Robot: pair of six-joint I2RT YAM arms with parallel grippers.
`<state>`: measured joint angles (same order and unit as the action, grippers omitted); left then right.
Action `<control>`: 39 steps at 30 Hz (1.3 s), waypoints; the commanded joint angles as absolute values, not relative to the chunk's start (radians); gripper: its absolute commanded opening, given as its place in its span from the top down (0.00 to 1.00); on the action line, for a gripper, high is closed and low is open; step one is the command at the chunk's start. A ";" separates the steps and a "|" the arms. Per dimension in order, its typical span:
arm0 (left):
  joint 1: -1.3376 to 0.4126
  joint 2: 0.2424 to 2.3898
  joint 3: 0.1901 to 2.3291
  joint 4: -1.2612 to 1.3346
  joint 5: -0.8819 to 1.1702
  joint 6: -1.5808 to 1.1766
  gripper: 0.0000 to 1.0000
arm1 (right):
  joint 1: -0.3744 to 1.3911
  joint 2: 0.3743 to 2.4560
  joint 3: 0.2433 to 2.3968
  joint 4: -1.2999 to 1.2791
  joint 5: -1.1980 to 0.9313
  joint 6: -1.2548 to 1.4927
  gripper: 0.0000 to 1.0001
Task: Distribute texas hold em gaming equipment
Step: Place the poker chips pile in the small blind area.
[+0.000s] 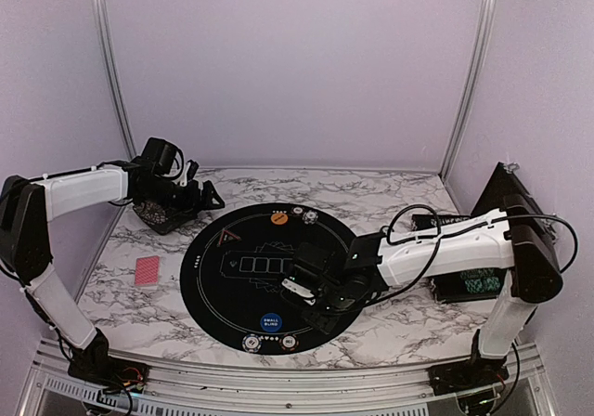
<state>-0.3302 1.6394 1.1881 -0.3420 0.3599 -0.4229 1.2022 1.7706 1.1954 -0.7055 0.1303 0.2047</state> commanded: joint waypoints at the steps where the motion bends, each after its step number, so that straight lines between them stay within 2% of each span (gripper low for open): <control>1: -0.334 1.644 1.190 -0.348 0.373 -0.420 0.01 | 1.210 1.783 1.191 -0.665 0.129 0.192 0.73; 39: -0.336 1.646 1.189 -0.347 0.379 -0.422 0.01 | 1.294 1.886 1.232 -0.626 0.099 0.235 0.73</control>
<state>-0.3332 1.6398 1.1881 -0.3420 0.3664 -0.4229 1.2716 1.8576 1.1893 -0.6483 0.1135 0.2298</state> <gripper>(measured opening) 0.989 0.401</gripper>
